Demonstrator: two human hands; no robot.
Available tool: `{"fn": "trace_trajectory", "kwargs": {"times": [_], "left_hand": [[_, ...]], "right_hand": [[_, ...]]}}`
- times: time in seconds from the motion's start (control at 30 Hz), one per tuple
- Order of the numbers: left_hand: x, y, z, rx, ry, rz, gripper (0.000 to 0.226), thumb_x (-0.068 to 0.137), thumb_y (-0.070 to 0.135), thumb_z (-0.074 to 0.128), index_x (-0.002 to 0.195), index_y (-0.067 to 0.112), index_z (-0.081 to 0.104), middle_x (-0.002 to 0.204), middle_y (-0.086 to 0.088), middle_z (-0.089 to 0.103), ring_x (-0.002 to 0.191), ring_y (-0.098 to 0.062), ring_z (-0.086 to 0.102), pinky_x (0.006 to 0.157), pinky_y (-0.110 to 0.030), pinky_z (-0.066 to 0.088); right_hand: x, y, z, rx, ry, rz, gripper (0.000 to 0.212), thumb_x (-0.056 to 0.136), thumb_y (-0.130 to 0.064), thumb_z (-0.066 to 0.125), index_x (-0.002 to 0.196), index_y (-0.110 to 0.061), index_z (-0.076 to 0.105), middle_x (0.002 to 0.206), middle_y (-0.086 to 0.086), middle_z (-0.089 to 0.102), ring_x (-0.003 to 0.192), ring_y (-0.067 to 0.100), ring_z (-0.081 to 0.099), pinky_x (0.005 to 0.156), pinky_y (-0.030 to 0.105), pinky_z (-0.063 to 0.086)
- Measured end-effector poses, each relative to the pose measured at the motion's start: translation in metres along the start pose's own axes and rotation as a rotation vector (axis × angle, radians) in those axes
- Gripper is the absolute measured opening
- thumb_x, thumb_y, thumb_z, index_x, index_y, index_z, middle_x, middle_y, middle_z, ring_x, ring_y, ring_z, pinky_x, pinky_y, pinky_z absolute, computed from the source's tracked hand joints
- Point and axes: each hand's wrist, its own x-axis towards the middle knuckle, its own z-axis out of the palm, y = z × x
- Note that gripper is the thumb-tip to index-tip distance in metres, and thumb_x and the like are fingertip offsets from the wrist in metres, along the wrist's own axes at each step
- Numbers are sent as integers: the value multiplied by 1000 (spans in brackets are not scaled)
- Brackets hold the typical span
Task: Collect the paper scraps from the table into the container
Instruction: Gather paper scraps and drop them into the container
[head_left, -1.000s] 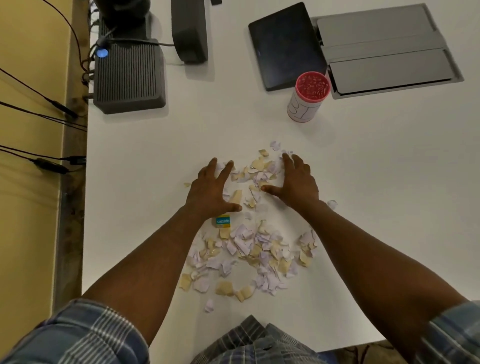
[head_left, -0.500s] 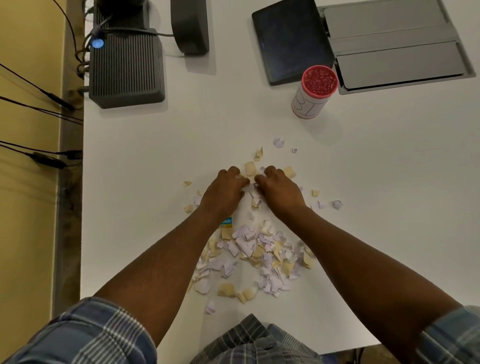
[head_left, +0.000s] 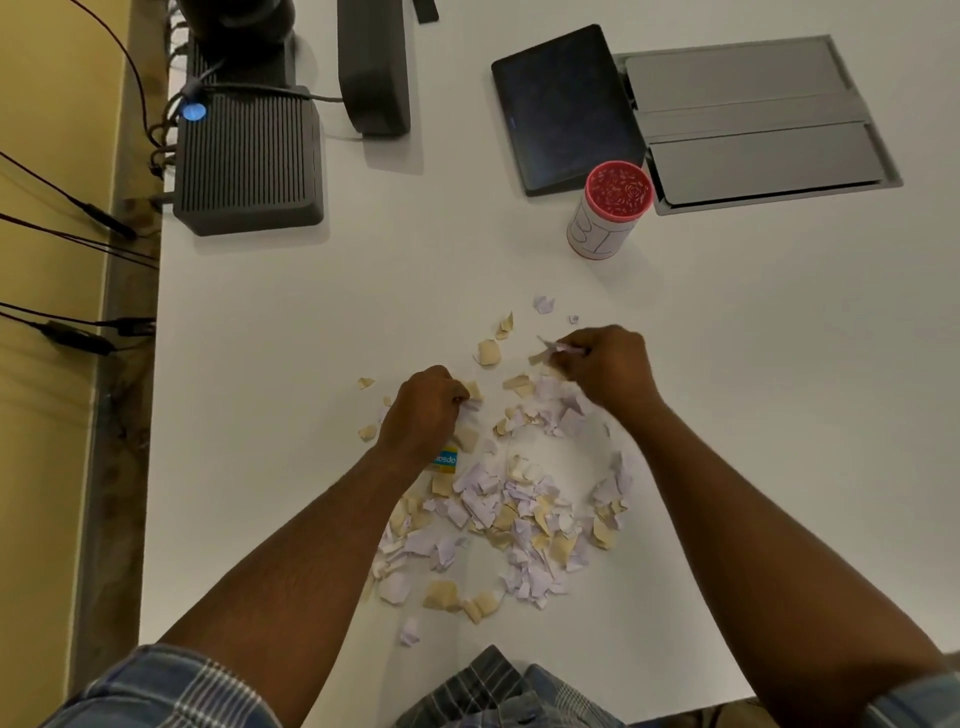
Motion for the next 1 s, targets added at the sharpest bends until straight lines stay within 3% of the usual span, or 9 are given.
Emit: {"fn": "trace_trajectory", "kwargs": {"times": [0.17, 0.3, 0.53, 0.7, 0.8, 1.0], "left_hand": [[-3, -2, -3, -67, 20, -1, 17, 83, 2, 61, 92, 6, 74, 91, -12, 68, 83, -27, 64, 72, -29, 49], [-4, -2, -4, -92, 17, 5, 16, 82, 1, 62, 89, 6, 75, 89, -12, 69, 82, -27, 65, 74, -31, 52], [-7, 0, -5, -96, 36, -19, 14, 86, 7, 61, 91, 7, 74, 90, -10, 68, 80, -25, 64, 72, -28, 49], [-7, 3, -7, -89, 43, -39, 15, 87, 11, 61, 94, 10, 74, 92, -6, 68, 81, -21, 64, 72, -24, 48], [-7, 4, -8, -78, 41, -43, 15, 87, 10, 61, 95, 10, 74, 93, -5, 68, 81, -21, 64, 72, -24, 49], [-7, 8, -10, -108, 41, -64, 13, 84, 9, 66, 93, 9, 75, 91, -7, 70, 79, -21, 66, 72, -21, 48]], "right_hand": [[40, -15, -51, 98, 46, 67, 16, 81, -21, 74, 93, -11, 76, 87, 10, 75, 75, 20, 71, 81, 37, 58], [86, -23, -85, 24, 163, 87, 28, 80, -24, 75, 103, -8, 73, 103, 12, 72, 88, 23, 70, 88, 38, 56], [151, -36, -113, -359, 207, 13, 36, 82, -30, 73, 104, -2, 70, 101, 16, 71, 90, 28, 68, 88, 33, 52], [176, -40, -97, -532, 120, 55, 45, 81, -24, 74, 115, 1, 58, 110, 19, 63, 103, 35, 62, 91, 40, 49], [185, -38, -83, -549, 56, 135, 45, 85, -19, 70, 122, -2, 52, 114, 18, 59, 108, 35, 58, 92, 39, 48], [191, -33, -74, -599, -55, 118, 46, 89, -18, 65, 130, -3, 49, 121, 18, 58, 112, 36, 55, 92, 39, 47]]}}
